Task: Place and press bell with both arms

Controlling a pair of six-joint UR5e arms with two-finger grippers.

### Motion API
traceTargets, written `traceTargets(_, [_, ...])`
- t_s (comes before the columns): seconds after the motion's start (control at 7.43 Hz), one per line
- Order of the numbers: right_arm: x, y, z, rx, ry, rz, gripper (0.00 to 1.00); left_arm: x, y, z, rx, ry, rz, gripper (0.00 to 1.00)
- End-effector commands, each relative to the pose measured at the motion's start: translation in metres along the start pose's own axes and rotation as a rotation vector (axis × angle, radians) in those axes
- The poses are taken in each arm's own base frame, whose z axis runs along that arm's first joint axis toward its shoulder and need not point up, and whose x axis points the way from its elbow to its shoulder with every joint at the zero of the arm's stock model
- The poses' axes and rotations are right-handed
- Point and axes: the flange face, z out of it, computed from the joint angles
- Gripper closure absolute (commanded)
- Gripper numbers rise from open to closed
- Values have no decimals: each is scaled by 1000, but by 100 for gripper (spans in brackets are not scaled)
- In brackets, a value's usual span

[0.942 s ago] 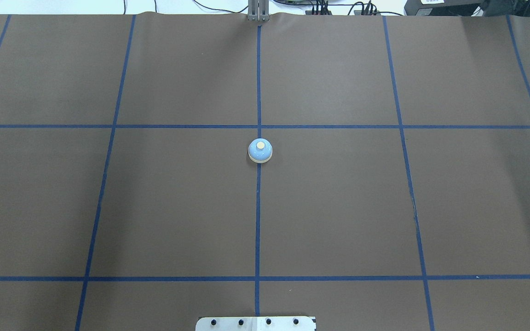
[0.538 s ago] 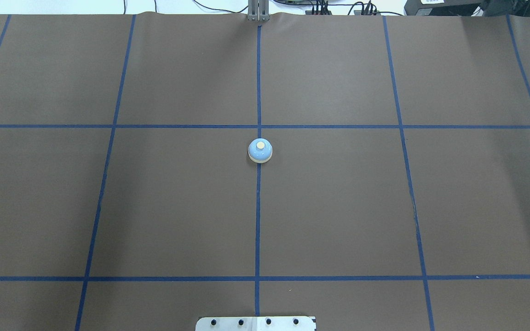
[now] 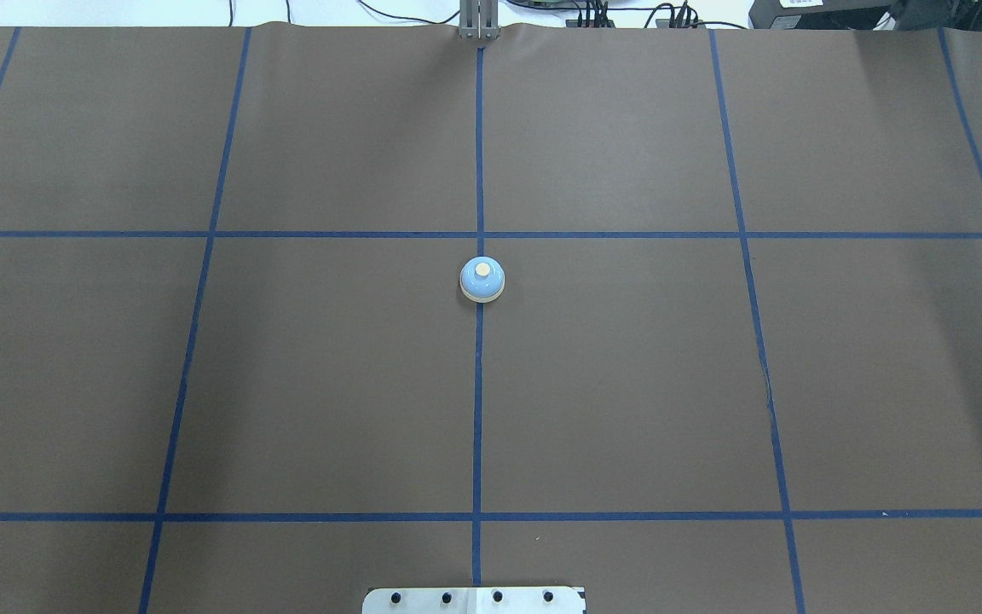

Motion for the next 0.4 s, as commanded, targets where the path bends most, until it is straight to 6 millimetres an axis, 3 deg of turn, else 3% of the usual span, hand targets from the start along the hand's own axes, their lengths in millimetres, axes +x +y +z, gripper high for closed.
traceTargets(0.0, [2,0,1,-1,3,2,0,0,0,-1,2,0,1,0])
traceTargets(0.27, [2,0,1,-1,8,1,0,0,-1,0,1,0,3,0])
